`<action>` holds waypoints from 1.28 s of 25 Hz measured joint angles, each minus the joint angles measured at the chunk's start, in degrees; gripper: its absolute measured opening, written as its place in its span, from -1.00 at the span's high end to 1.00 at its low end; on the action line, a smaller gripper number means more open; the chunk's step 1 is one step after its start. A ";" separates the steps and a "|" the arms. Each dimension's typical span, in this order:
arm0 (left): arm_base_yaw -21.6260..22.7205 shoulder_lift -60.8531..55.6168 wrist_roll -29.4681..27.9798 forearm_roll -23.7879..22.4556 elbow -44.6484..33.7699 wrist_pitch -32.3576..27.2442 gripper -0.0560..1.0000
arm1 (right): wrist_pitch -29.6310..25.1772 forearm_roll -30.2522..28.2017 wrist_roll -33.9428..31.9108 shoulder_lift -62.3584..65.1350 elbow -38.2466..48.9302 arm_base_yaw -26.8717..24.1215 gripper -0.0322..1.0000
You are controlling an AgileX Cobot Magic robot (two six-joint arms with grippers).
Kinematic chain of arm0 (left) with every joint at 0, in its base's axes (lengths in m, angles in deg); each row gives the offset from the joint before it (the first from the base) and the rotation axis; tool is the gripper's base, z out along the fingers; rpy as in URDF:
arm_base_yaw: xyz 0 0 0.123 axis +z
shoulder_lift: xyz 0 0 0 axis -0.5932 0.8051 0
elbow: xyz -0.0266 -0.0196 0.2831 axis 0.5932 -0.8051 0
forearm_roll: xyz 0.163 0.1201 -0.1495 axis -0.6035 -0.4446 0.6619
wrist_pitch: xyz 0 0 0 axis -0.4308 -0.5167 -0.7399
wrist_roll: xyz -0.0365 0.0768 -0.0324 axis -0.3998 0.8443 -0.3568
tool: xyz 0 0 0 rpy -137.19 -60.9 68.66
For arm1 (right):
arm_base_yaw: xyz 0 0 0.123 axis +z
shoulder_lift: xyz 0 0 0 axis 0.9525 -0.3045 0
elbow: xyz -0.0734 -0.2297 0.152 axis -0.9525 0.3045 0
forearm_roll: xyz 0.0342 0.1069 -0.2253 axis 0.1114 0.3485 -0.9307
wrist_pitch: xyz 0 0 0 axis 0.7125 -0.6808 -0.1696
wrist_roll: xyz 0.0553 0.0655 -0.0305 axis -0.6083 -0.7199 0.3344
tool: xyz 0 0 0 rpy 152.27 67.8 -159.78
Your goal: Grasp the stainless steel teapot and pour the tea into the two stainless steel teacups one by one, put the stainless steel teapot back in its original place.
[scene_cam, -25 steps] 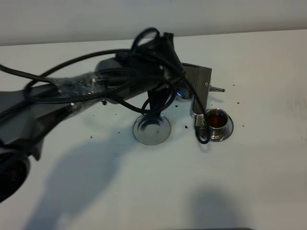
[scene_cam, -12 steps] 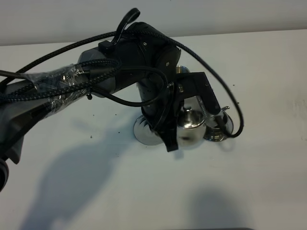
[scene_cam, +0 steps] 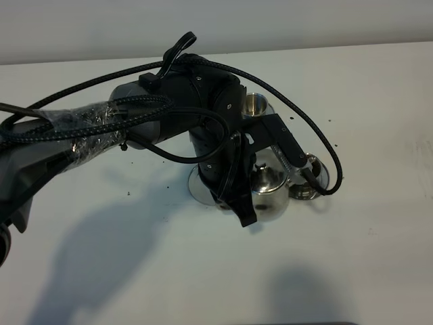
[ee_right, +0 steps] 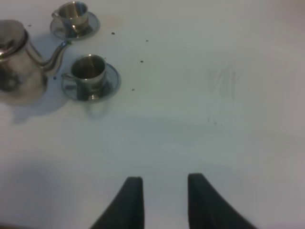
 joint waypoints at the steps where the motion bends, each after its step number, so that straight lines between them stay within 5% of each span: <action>1: 0.08 -0.35 -0.07 -1.03 0.00 0.08 0.47 | 0.00 0.00 0.00 0.00 0.00 0.00 0.51; 9: 7.07 -5.41 0.60 -10.69 -0.05 3.39 0.47 | 0.00 0.00 0.00 0.00 0.00 0.00 0.51; 17: 17.31 -4.13 10.32 -20.71 -0.05 11.90 0.47 | 0.00 0.00 0.00 0.00 0.00 0.00 0.51; 32: 19.57 6.50 15.89 -35.89 0.77 26.37 0.47 | 0.00 0.00 0.00 0.00 0.00 0.00 0.51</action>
